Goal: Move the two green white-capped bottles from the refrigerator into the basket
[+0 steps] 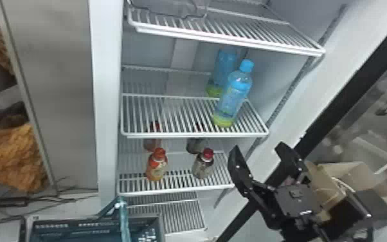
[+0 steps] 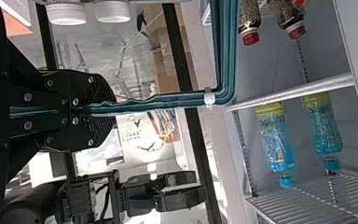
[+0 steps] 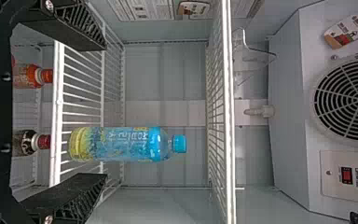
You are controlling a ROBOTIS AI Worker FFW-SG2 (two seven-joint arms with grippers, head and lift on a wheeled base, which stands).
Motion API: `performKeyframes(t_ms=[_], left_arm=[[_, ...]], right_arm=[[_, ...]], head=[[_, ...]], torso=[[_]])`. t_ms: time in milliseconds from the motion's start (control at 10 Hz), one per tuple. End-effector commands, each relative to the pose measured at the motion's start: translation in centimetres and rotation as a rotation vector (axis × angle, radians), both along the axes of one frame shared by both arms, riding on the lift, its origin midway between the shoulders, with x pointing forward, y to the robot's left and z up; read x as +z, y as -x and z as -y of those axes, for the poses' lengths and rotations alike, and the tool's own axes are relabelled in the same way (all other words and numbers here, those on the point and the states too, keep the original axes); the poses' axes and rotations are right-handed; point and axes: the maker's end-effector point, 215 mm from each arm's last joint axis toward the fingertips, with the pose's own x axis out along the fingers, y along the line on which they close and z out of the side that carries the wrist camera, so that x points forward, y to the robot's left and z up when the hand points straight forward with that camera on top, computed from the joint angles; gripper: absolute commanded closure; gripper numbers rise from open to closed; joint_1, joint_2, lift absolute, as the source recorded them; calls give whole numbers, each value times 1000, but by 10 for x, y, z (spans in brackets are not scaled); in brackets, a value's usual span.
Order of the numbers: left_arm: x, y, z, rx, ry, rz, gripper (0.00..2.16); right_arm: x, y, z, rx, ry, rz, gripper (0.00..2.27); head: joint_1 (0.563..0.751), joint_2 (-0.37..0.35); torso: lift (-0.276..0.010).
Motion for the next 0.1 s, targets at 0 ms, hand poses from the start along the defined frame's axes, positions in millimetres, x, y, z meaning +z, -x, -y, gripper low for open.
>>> performKeyframes(t_ms=[0], left_arm=[[0,0,0,-1,0,0,1173]], right_arm=[[1,0,-1,1,-1,2,68]], head=[[695,-350]], torso=[[-4]])
